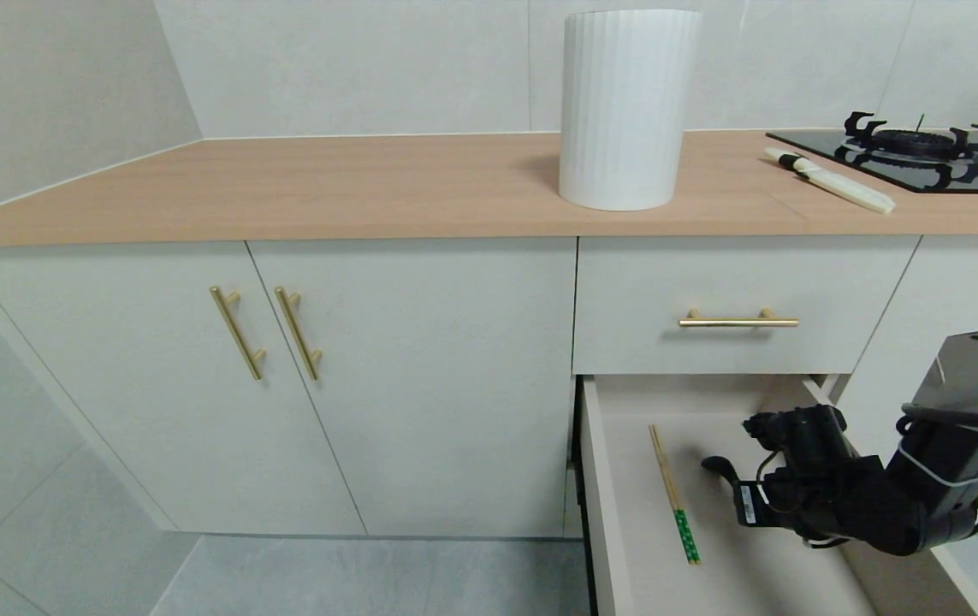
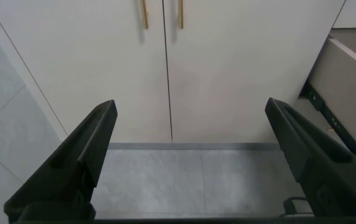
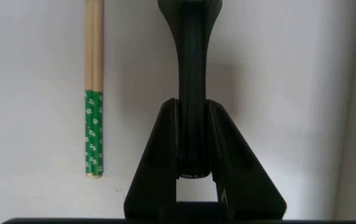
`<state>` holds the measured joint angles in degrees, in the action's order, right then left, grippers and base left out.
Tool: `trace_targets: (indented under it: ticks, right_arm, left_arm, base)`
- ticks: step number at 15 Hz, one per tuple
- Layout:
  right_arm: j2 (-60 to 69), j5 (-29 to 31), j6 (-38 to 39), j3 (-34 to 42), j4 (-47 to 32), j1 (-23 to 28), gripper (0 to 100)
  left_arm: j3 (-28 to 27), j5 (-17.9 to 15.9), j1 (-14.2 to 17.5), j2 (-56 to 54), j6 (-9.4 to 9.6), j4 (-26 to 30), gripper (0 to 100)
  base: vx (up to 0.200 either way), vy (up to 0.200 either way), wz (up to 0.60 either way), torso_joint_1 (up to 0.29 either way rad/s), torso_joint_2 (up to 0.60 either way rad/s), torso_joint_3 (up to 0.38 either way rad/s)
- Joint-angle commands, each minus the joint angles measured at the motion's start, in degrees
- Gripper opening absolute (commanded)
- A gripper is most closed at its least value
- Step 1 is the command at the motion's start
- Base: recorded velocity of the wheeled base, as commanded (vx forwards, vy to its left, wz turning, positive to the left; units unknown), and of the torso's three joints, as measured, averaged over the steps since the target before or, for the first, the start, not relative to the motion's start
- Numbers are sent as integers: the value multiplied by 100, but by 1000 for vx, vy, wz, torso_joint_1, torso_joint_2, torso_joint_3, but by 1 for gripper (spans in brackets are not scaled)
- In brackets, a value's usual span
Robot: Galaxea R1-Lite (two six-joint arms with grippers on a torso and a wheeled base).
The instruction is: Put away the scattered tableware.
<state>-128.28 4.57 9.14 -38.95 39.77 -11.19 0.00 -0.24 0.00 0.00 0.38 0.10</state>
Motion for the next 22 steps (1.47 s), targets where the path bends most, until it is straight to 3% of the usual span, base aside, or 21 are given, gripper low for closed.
trace_targets:
  ticks: [1,12,13,22]
  right_arm:
    - [-101,0,0,1,-4,3,0]
    - [-408,105,-9,-7,242,12,0]
    - [-408,97,-9,-7,242,12,100]
    - [-347,97,-9,19,242,12,100]
  left_arm:
    - [0,-2,0,0,-3,-1,100]
    - [0,-2,0,0,-3,-1,100]
    - [0,-2,0,0,-3,-1,100]
    - [0,-2,0,0,-3,-1,100]
  base:
    - [0,0,0,0,0,0]
    - [0,0,0,0,0,0]
    - [0,0,0,0,0,0]
    - [0,0,0,0,0,0]
